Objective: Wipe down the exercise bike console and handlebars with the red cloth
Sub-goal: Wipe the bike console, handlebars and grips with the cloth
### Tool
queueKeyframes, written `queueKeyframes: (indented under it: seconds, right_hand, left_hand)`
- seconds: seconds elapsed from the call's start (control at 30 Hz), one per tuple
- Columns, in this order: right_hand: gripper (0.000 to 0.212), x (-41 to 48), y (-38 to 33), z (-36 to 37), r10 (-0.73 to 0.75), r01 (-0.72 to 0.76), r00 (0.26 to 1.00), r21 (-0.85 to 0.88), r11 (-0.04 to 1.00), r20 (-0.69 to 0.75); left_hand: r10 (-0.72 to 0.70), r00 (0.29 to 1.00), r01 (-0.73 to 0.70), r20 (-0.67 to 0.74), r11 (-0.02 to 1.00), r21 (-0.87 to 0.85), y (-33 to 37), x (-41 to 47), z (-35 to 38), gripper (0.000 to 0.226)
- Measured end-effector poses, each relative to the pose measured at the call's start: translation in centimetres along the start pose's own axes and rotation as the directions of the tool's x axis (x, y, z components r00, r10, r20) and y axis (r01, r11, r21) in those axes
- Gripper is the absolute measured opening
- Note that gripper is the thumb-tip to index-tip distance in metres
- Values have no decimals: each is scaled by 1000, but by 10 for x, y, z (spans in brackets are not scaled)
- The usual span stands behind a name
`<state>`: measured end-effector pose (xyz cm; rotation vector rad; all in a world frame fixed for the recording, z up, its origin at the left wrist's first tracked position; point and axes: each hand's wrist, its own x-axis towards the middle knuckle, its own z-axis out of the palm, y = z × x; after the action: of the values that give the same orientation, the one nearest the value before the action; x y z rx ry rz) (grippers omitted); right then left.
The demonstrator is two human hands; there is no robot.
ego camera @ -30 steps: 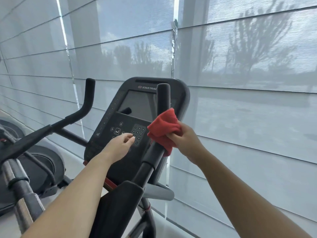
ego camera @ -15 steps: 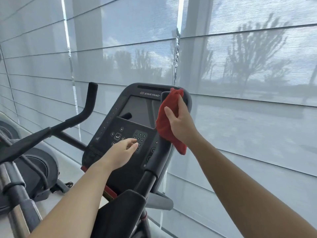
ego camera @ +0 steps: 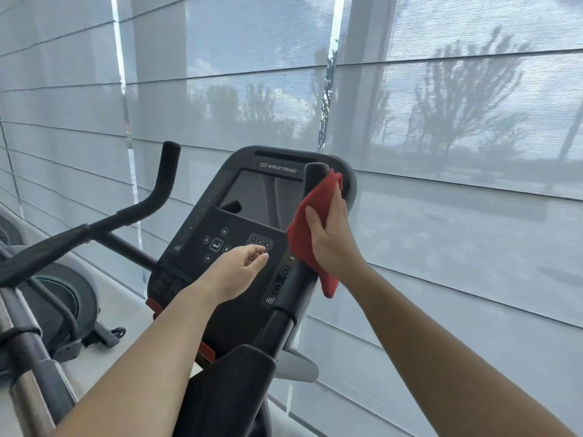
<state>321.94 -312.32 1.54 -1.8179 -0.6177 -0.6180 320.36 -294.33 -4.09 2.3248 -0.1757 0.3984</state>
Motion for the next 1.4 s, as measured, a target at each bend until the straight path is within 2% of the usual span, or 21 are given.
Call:
queueKeyframes:
  seconds: [0.2, 0.47, 0.73, 0.9, 1.0, 1.03, 1.1, 1.17, 1.23, 1.33, 1.4]
  right_hand:
    - [63, 30, -15, 3, -162, 151, 980, -96, 984, -118]
    - [66, 16, -13, 0, -104, 90, 993, -199, 976, -63]
    - [64, -15, 0, 3, 121, -118, 993, -138, 983, 10]
    - [47, -41, -2, -1, 224, -214, 972, -135, 968, 69]
    - [21, -61, -9, -6, 350, -333, 927, -128, 934, 136]
    - [19, -66, -13, -9, 404, -392, 900, -100, 914, 165]
    - [31, -70, -21, -18, 496, -478, 849, -136, 868, 183]
    - [46, -66, -26, -29, 538, -503, 830, -219, 836, 146]
    - [54, -58, -31, -40, 535, -516, 844, -211, 830, 42]
    - [52, -47, -45, -51, 469, -492, 866, -131, 861, -175]
    - [41, -42, -53, -56, 391, -445, 868, -132, 886, -305]
  left_hand:
    - [-5, 1000, 5, -22, 1000, -15, -5, 1, -4, 39]
    - [-2, 1000, 2, 8, 1000, -29, -1, 1, 0, 40]
    - [4, 999, -3, 38, 999, -34, 3, -1, 1, 41]
    - [39, 999, -38, 35, 999, -22, 10, -1, 5, 41]
    - [20, 1000, -21, -7, 999, -47, 15, -3, 7, 41]
    - [9, 1000, -10, -19, 999, -53, 16, -3, 7, 40]
    - [2, 1000, -4, -26, 999, -51, 19, -2, 4, 39]
    - [15, 1000, -15, -11, 998, -57, 20, 1, -4, 37]
    - [51, 998, -50, 22, 997, -52, 18, 3, -13, 35]
    - [89, 992, -87, 84, 996, -33, 9, 5, -27, 33]
    - [115, 987, -111, 110, 993, -43, 1, 7, -33, 32]
